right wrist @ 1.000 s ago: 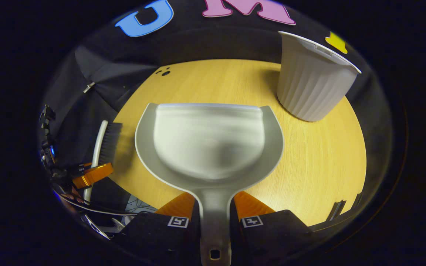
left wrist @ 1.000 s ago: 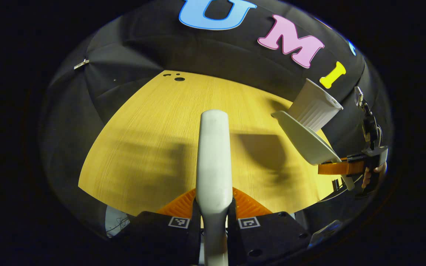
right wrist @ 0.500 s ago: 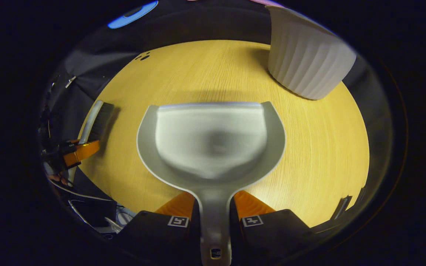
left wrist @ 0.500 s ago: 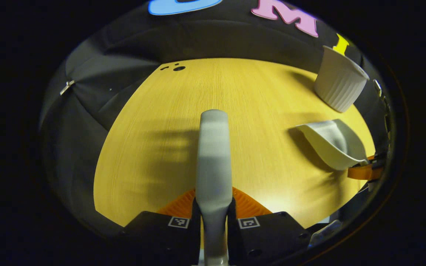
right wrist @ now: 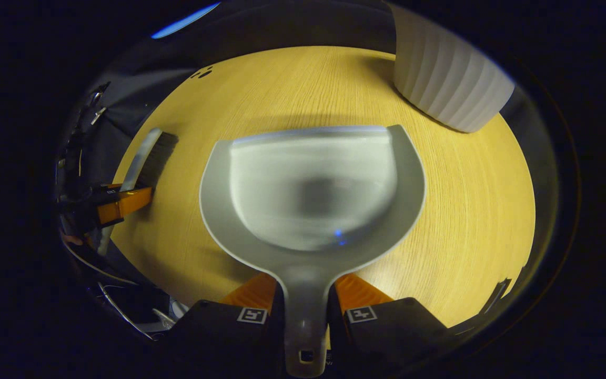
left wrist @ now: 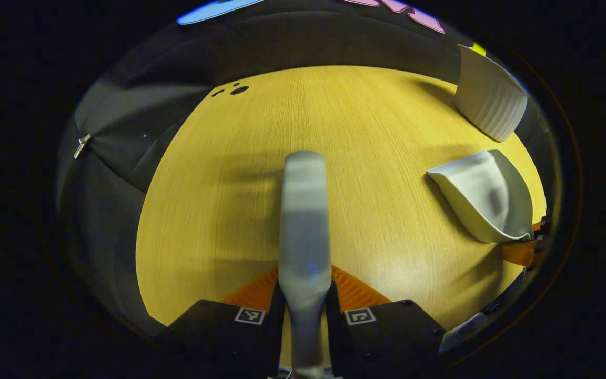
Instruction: Pick up the small broom and dustpan from the desktop, sweep the trash into the dustpan with the broom, and then empty the trash into the garbage bin.
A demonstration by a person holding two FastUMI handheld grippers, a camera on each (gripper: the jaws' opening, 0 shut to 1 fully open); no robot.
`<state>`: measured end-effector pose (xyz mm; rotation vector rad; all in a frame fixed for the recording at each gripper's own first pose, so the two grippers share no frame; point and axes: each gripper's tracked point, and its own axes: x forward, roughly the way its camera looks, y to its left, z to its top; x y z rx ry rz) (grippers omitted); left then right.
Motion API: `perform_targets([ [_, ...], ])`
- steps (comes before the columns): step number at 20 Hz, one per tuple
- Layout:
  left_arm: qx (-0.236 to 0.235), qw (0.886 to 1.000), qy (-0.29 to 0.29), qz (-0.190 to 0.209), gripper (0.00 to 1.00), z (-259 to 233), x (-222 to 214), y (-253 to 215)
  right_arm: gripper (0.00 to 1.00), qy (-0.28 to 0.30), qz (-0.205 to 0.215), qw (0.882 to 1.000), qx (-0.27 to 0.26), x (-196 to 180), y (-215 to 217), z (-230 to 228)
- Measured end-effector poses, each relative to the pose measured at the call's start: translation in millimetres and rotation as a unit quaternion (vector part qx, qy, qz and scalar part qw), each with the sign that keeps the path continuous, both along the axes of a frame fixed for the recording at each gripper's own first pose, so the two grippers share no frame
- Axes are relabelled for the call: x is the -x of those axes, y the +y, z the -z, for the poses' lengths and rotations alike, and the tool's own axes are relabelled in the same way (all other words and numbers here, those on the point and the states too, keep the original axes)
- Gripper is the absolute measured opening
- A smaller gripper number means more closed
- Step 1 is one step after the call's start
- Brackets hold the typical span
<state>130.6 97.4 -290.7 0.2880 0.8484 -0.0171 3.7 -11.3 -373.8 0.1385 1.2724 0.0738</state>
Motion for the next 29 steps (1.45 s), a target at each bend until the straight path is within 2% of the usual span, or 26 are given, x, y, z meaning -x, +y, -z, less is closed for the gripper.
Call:
perform_targets([
  [1,-0.002,1.0,-0.002,-0.006,0.41,-2.1,0.1,3.6,0.41,0.001,-0.001,1.0,-0.014,-2.3,7.5,-1.5],
  [2,0.004,1.0,-0.006,-0.011,0.44,-3.8,1.3,4.2,0.6,-0.003,0.002,1.0,-0.023,-5.2,10.6,-4.0],
  [4,0.033,0.999,-0.016,-0.015,0.66,-8.2,6.5,-4.3,0.99,-0.011,0.0,1.0,-0.016,-7.5,6.2,-8.5],
  [7,0.063,0.997,-0.038,-0.025,1.0,-23.6,23.4,-8.6,0.99,-0.032,-0.013,0.999,-0.011,-7.1,3.2,-20.4],
  [8,0.07,0.996,-0.056,-0.026,0.96,-34.5,30.3,-10.0,0.99,-0.045,-0.011,0.999,-0.01,-8.0,1.7,-28.8],
  [11,0.082,0.989,-0.121,-0.03,0.96,-76.0,56.2,-12.0,0.99,-0.111,-0.002,0.994,0.004,-13.2,-10.3,-68.0],
  [13,0.102,0.977,-0.185,-0.023,0.96,-116.0,70.3,-18.2,0.99,-0.17,0.002,0.985,0.019,-18.5,-17.6,-104.0],
  [16,0.116,0.952,-0.284,-0.009,0.97,-178.4,102.1,-32.1,0.99,-0.27,0.002,0.962,0.035,-31.3,-20.4,-159.7],
  [19,0.105,0.919,-0.381,0.006,0.97,-233.7,135.0,-47.2,0.99,-0.367,0.0,0.93,0.021,-34.5,-11.4,-207.4],
  [21,0.098,0.9,-0.425,0.012,0.97,-250.3,153.9,-54.9,0.99,-0.419,-0.004,0.908,0.006,-28.6,-4.3,-231.6],
  [23,0.095,0.892,-0.442,0.014,0.96,-257.8,175.5,-60.2,0.99,-0.457,-0.016,0.889,0.007,-18.4,-0.2,-251.2],
  [24,0.098,0.89,-0.445,0.014,0.96,-257.5,184.0,-63.7,0.99,-0.467,-0.023,0.884,0.011,-14.3,2.9,-263.9],
  [26,0.119,0.891,-0.438,0.014,0.96,-244.8,197.7,-73.8,0.99,-0.461,-0.035,0.887,0.013,-12.4,5.2,-258.5],
  [29,0.126,0.901,-0.414,0.025,0.96,-227.0,210.9,-77.5,0.99,-0.422,-0.044,0.905,0.003,2.6,8.9,-247.9],
])
